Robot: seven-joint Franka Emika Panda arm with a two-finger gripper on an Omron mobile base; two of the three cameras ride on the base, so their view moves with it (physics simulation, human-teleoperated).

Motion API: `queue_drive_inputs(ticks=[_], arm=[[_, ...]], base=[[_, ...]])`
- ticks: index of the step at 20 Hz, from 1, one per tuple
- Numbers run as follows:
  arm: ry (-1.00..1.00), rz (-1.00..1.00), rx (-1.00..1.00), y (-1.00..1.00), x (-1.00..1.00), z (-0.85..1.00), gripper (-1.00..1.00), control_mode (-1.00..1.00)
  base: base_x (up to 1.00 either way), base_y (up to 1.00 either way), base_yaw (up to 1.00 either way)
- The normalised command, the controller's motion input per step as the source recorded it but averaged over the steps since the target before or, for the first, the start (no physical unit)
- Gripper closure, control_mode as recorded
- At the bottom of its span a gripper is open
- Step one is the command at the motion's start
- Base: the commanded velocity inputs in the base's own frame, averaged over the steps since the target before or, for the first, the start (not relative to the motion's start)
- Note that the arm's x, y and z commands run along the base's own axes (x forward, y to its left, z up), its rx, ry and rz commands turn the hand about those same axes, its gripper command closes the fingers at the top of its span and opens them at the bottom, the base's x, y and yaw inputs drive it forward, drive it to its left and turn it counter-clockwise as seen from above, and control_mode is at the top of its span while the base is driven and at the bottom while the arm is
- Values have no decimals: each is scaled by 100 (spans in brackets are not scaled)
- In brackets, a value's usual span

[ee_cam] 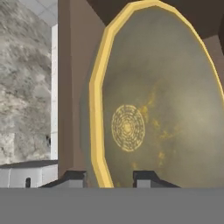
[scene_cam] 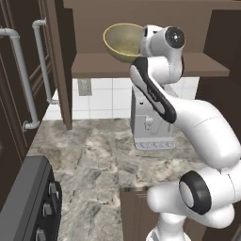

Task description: Pick up the bowls from the cabinet and place each bowl in front of a stool on the dining counter.

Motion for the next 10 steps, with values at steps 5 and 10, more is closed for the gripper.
queue_drive_inputs(ticks=[5,10], arm=[[14,-12,0,0,-86,1,100,-100],[9,-9,0,0,-99,0,100,-100]], base=[[0,0,0],[0,0,0]])
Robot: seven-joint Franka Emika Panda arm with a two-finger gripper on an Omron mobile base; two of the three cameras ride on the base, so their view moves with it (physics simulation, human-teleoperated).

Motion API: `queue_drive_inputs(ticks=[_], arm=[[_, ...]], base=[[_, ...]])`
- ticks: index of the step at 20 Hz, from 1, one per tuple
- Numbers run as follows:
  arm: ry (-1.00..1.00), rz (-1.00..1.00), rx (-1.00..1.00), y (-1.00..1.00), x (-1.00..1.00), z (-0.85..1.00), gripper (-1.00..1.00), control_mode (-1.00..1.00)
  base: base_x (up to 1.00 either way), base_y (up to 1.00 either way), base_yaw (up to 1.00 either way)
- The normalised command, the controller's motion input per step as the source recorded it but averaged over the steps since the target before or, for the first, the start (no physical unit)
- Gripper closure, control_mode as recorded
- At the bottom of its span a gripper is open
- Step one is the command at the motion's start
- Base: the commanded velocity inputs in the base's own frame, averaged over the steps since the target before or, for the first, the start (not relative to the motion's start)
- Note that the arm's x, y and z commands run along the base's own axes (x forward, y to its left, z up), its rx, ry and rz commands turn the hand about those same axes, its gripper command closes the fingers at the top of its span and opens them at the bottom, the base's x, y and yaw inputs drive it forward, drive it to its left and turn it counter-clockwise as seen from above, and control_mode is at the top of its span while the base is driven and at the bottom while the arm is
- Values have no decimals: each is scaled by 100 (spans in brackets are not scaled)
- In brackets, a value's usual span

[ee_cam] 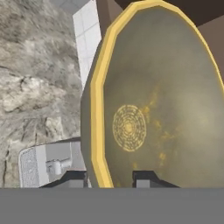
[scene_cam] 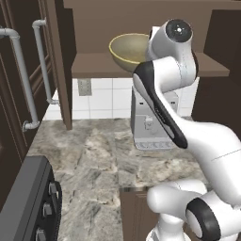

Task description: Pick up the bowls from the cabinet and place each bowl in front of a stool on the dining counter.

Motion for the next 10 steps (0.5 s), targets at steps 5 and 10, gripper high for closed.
queue_drive_inputs(ticks=[5,10], arm=[[0,-7,0,-4,-100,0,100,-100],[0,-1,0,-12,-100,-25,100,-100]], base=[[0,0,0],[0,0,0]])
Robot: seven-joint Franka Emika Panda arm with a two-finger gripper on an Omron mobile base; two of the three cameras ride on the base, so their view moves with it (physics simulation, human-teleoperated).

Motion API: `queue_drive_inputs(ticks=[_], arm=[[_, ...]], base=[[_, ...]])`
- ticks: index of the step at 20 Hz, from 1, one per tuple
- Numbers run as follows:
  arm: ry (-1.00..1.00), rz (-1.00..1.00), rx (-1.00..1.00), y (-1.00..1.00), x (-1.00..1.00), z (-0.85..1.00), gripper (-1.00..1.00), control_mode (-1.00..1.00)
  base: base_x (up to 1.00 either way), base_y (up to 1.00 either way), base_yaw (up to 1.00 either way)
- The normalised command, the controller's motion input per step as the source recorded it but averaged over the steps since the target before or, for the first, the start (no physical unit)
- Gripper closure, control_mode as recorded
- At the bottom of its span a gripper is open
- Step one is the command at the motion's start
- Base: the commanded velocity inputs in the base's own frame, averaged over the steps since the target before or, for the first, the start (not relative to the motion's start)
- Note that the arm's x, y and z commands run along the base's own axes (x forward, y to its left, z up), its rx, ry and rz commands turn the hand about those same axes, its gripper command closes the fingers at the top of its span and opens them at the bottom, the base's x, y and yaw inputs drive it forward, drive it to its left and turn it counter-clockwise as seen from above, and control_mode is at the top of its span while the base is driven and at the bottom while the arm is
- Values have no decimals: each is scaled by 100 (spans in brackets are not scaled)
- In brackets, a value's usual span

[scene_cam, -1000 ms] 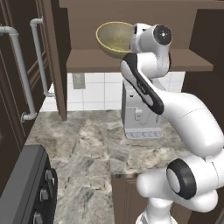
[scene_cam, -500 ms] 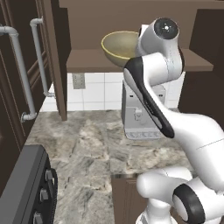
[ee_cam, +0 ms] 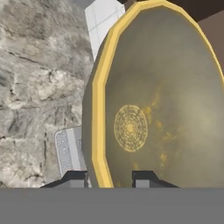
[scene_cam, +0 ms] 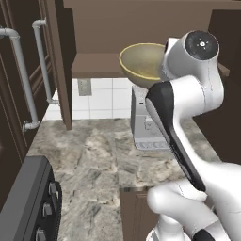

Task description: Pick up the bowls from the cabinet and place each bowl in front of a stool on the dining counter.

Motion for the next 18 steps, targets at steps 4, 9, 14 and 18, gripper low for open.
queue_drive_inputs(ticks=[4,9,14,18], arm=[[0,0,0,-26,-100,-34,100,-100],[0,-2,0,-58,-90,-32,100,-100],[4,-5,-1,-53,-62,-54,100,-100],[12,0,1,-15,-21,-56,100,-100]], base=[[0,0,0],[0,0,0],[0,0,0],[0,0,0]])
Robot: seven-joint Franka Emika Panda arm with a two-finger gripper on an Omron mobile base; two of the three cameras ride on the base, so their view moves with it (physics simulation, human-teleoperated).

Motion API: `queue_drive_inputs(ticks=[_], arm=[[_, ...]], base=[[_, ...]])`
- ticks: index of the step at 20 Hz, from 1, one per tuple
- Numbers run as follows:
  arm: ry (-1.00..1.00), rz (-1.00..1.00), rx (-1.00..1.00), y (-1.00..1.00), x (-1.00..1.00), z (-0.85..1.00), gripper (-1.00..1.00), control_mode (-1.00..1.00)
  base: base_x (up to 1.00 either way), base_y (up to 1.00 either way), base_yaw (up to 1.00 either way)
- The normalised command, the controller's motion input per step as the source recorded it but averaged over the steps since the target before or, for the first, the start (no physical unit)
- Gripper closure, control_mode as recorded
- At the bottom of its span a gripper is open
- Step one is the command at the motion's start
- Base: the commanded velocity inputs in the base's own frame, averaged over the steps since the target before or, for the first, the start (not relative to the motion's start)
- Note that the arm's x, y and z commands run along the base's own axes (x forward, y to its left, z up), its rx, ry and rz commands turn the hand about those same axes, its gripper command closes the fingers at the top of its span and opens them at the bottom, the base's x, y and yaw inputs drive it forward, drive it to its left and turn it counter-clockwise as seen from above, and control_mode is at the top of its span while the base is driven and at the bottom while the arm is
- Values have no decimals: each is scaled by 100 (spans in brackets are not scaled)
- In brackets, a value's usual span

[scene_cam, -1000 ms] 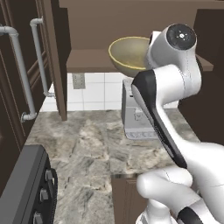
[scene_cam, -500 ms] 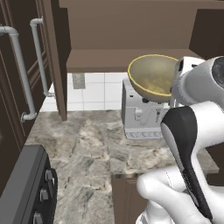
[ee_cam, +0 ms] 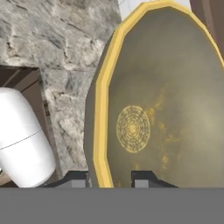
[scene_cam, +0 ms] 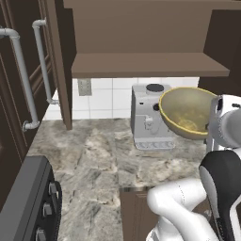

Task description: Pick up the bowls from the cabinet and place each bowl in front of a stool on the dining counter.

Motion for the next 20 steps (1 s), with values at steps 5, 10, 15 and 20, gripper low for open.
queue_drive_inputs(ticks=[5,10,15,20], arm=[[8,0,5,0,-1,-35,100,-100],[8,0,4,0,0,-20,100,-100],[0,0,0,0,0,-25,100,-100],[0,0,0,0,0,0,100,-100]], base=[[0,0,0],[0,0,0],[0,0,0],[0,0,0]])
